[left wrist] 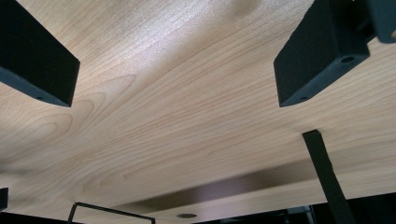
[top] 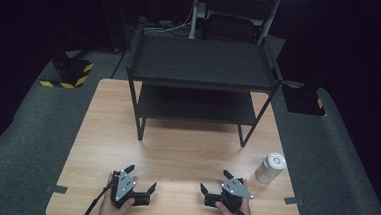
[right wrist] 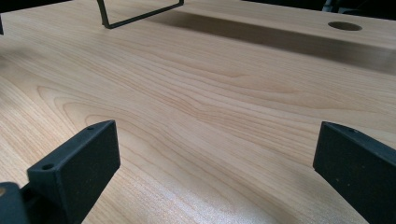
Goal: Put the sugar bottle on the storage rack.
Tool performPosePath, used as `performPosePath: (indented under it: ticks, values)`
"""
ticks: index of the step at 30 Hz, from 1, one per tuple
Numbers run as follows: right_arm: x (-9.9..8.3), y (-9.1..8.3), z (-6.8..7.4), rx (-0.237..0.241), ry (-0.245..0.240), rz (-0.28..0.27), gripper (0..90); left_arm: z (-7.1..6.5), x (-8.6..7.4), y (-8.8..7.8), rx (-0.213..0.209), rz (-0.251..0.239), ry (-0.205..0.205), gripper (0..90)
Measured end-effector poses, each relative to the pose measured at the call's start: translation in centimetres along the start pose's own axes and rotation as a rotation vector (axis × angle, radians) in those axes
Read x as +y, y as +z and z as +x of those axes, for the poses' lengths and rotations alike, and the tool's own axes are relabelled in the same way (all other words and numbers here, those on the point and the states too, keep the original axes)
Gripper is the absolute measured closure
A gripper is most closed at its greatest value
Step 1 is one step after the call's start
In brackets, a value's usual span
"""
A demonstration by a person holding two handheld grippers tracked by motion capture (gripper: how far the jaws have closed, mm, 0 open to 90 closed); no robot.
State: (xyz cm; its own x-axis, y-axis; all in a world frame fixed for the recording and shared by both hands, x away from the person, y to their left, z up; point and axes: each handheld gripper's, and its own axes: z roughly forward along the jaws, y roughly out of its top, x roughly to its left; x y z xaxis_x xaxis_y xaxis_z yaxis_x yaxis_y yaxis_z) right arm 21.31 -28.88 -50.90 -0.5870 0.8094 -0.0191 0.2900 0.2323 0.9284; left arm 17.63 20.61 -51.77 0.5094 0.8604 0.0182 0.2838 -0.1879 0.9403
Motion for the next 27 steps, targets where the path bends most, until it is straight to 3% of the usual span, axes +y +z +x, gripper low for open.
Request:
performPosePath:
  ticks: [4,9,12,18,27]
  values:
    - [0.3,0.1,-0.1,0.013,-0.011,0.018,0.5,0.0,-0.1,-0.1,-0.001,-0.005,0.004,0.5]
    - [0.1,0.0,-0.2,0.014,0.009,0.007,0.5,0.0,-0.1,-0.1,-0.001,-0.007,0.01,0.5]
    - [-0.1,-0.3,-0.5,0.02,0.027,-0.016,0.5,0.0,-0.1,-0.1,-0.001,-0.007,0.009,0.5]
    - [-0.1,-0.7,-0.4,0.022,0.015,-0.038,0.6,0.1,-0.3,-0.1,-0.01,-0.015,0.0,0.4]
    - [-0.1,-1.7,-0.6,0.0,0.028,-0.092,0.6,0.1,-0.3,-0.2,-0.011,-0.014,-0.001,0.4]
